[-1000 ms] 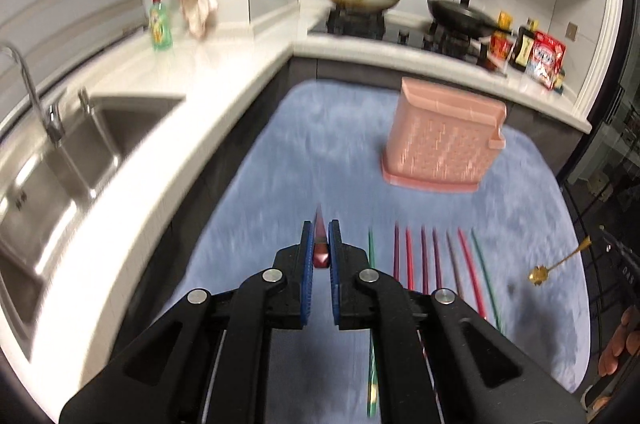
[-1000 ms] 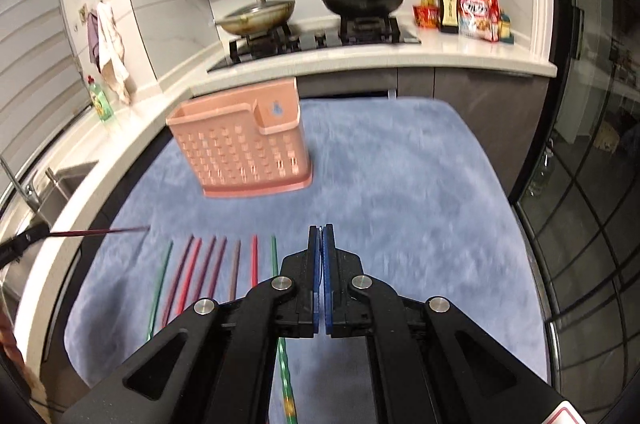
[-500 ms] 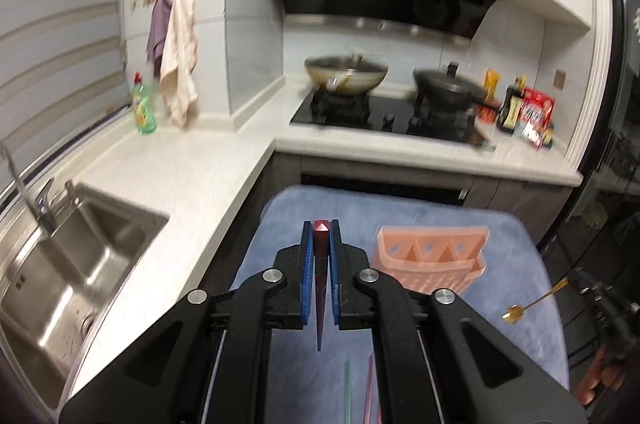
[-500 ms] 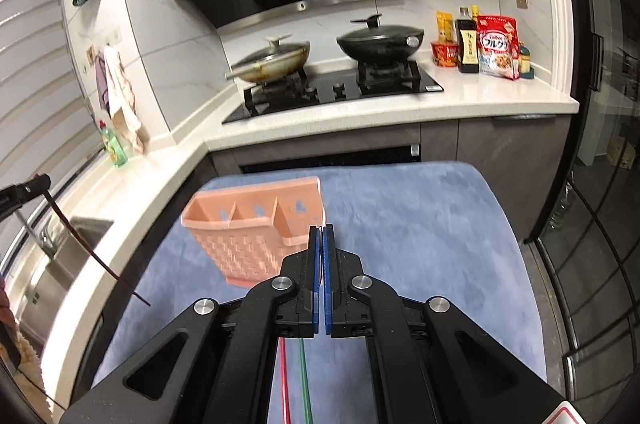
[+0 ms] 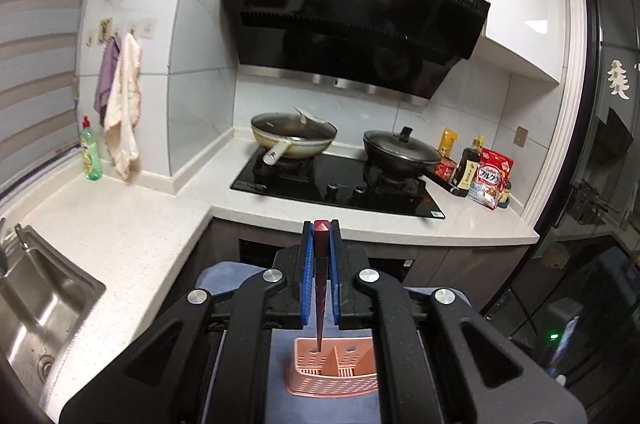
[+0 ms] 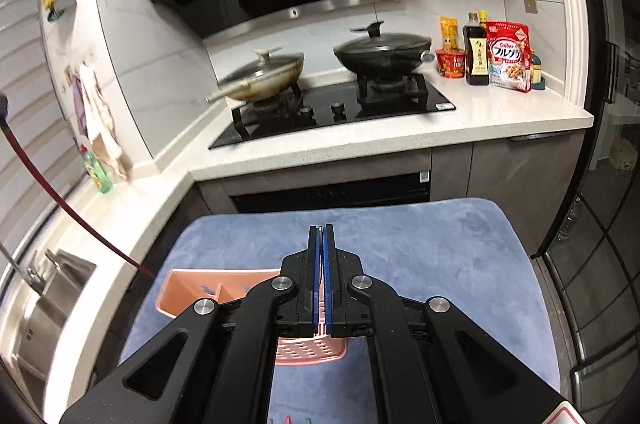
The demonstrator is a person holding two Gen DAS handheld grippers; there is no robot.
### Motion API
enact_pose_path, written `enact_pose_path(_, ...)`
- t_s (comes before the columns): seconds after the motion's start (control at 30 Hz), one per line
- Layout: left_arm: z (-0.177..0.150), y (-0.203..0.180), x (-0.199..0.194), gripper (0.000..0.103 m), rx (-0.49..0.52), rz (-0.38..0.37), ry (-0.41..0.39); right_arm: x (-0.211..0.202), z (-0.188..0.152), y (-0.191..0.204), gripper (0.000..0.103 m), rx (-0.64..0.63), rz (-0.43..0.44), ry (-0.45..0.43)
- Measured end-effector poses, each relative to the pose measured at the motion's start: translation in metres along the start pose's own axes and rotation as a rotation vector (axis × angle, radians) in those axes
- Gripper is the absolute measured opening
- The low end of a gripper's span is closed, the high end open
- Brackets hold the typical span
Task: Organize utensils
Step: 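Carry both items into the pink holder and open both tools, then move both open tools back over the remaining chopsticks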
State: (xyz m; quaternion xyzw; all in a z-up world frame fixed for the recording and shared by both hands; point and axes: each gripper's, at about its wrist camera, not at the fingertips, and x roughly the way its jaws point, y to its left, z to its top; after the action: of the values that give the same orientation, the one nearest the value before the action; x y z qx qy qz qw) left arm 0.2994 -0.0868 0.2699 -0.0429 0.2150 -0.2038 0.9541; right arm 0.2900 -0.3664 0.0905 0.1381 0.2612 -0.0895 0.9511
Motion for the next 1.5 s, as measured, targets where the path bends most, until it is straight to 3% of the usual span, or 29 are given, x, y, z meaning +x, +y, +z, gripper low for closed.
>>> enact_pose_path(0.3,-0.041,0.002,0.056,0.007,0.028,0.05,0.101,0.048,-0.02,-0.003,0.002,-0.011,-0.02,0.075)
enact_pose_path(0.47,-0.059,0.017,0.073,0.008,-0.013,0.075,0.143,0.044,-0.021,-0.005,0.007,-0.006,-0.018,0.064)
enact_pose_path(0.53,-0.062,0.02,0.073,0.014,-0.014,0.089,0.149,0.035,-0.018,-0.007,0.009,-0.002,-0.019,0.047)
enact_pose_path(0.6,-0.064,0.021,0.068,0.036,-0.008,0.11,0.141,0.025,-0.016,-0.009,0.016,0.006,-0.013,0.033)
enact_pose_path(0.7,-0.068,0.02,0.052,0.049,0.018,0.146,0.108,0.003,-0.014,-0.01,0.025,0.006,-0.008,0.003)
enact_pose_path(0.8,-0.075,0.018,0.035,0.059,0.048,0.168,0.097,-0.02,-0.018,-0.01,0.03,-0.01,-0.001,-0.016)
enact_pose_path(0.9,-0.088,0.019,0.019,0.06,0.065,0.178,0.111,-0.042,-0.028,-0.009,0.035,-0.025,0.0,-0.026)
enact_pose_path(1.17,-0.153,0.031,-0.021,0.062,0.08,0.193,0.2,-0.097,-0.095,-0.018,0.038,-0.055,-0.009,0.015)
enact_pose_path(1.5,-0.248,0.044,-0.061,0.062,0.102,0.248,0.315,-0.123,-0.196,-0.026,0.038,-0.078,-0.047,0.137)
